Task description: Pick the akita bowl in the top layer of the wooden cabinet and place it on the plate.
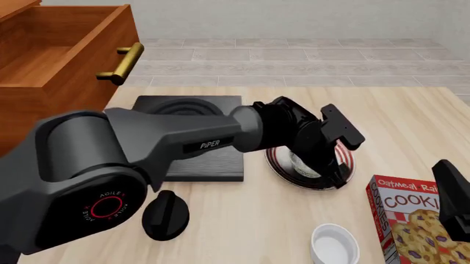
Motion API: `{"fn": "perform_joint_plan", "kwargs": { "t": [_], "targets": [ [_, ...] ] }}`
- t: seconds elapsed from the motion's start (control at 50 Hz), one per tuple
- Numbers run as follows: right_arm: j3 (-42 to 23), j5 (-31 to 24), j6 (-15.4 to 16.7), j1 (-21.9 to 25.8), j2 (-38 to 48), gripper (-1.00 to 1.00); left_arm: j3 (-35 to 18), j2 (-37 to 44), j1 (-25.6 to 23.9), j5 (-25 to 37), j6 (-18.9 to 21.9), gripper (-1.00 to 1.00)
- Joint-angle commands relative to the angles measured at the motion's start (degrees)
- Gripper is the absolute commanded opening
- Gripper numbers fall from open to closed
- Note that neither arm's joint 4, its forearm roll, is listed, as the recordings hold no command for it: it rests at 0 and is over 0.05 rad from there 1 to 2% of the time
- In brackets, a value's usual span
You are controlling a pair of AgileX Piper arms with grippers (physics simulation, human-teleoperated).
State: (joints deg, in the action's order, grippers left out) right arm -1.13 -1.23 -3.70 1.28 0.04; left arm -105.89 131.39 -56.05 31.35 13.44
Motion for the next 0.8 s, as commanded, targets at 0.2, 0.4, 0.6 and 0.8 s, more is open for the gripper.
{"fn": "perform_joint_plan", "kwargs": {
  "t": [0.2, 0.4, 0.6, 0.8],
  "targets": [
    [0.1, 0.2, 0.52, 0.14, 0.0, 1.0, -1.65, -2.16, -0.38, 2.29, 0.3, 1.0],
    [0.03, 0.23, 0.89, 0.27, -0.01, 1.0, -3.96, -3.63, 0.16, 4.42, 1.66, 1.0],
    [-0.08, 0.23, 1.21, 0.39, -0.01, 1.0, -5.78, -5.11, 0.35, 6.17, 2.28, 1.0],
    [-0.08, 0.38, 1.66, 0.57, -0.01, 1.0, -10.46, -5.85, 0.27, 9.46, 1.43, 1.0]
  ]
}}
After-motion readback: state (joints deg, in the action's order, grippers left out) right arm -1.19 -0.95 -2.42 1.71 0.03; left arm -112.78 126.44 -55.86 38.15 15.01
